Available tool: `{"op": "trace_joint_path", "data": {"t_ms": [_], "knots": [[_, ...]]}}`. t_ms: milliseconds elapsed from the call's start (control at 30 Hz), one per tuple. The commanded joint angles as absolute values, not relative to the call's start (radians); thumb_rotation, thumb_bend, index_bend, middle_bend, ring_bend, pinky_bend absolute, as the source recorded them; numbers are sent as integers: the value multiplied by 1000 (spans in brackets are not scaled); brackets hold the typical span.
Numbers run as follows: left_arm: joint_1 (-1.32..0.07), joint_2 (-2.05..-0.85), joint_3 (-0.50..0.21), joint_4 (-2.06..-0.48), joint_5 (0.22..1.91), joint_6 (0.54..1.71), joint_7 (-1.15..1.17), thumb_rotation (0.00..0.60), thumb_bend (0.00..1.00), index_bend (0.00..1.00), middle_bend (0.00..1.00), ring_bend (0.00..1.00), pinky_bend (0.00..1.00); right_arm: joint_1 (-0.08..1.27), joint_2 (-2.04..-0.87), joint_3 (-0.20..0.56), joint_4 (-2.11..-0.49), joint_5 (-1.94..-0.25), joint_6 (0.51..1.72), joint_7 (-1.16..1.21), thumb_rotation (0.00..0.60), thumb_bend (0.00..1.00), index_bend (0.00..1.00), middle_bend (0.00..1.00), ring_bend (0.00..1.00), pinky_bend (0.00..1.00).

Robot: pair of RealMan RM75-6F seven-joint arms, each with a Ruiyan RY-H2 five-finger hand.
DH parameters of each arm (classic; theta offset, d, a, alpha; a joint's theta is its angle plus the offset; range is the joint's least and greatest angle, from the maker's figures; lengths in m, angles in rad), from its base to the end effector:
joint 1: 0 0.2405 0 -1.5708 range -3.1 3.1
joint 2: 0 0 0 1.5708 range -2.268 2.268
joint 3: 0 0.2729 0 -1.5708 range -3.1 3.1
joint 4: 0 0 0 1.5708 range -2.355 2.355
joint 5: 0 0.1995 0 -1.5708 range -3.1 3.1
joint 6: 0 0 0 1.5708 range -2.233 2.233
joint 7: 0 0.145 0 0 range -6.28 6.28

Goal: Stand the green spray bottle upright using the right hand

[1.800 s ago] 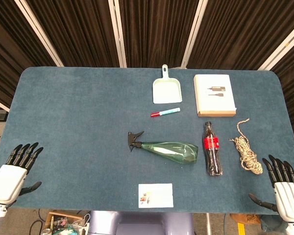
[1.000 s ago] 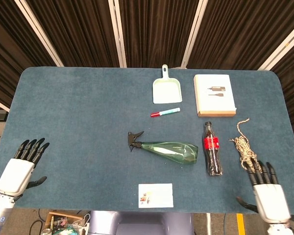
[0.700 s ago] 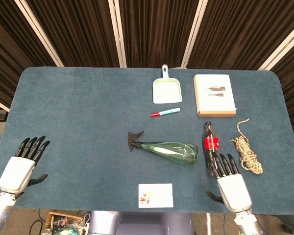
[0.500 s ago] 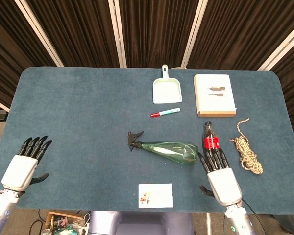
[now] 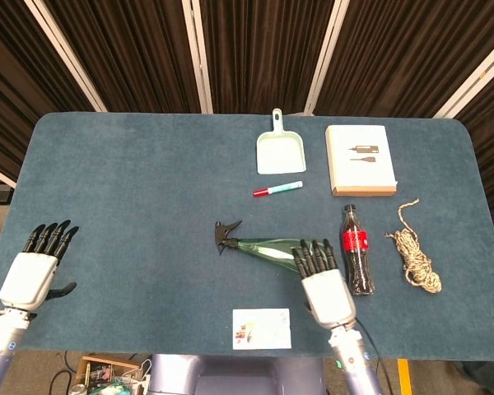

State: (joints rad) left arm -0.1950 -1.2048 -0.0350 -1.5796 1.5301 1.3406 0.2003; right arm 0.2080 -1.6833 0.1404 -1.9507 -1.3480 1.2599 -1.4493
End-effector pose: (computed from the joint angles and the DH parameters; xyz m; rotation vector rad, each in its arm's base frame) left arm -0.3044 0.2121 0.1270 -1.6203 -0.8038 -0.7968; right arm -0.1468 -0.2012 0.0016 1.7892 -0.4544 0.5640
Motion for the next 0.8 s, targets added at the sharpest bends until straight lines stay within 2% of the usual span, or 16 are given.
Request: {"op": "trace_joint_path", "data": {"t_ms": [33, 300, 800], "knots": [[-197, -1206, -36, -1576, 1529, 1340, 195, 600, 0, 22, 0, 0, 0, 269, -1789, 165, -1908, -1270, 1248, -1565, 600, 121, 0, 0, 0, 0], [-202, -1201, -37, -1567, 1507, 1327, 173, 600, 0, 22, 0, 0, 0, 367, -1942, 200, -1803, -1183, 1246, -1696, 600, 120, 0, 0, 0, 0], [-216, -1214, -41, -1557, 1449, 1284, 200, 600, 0, 13, 0, 0, 0, 529, -1991, 300, -1609, -1074, 1188, -1713, 600, 135, 0, 0, 0, 0]]}}
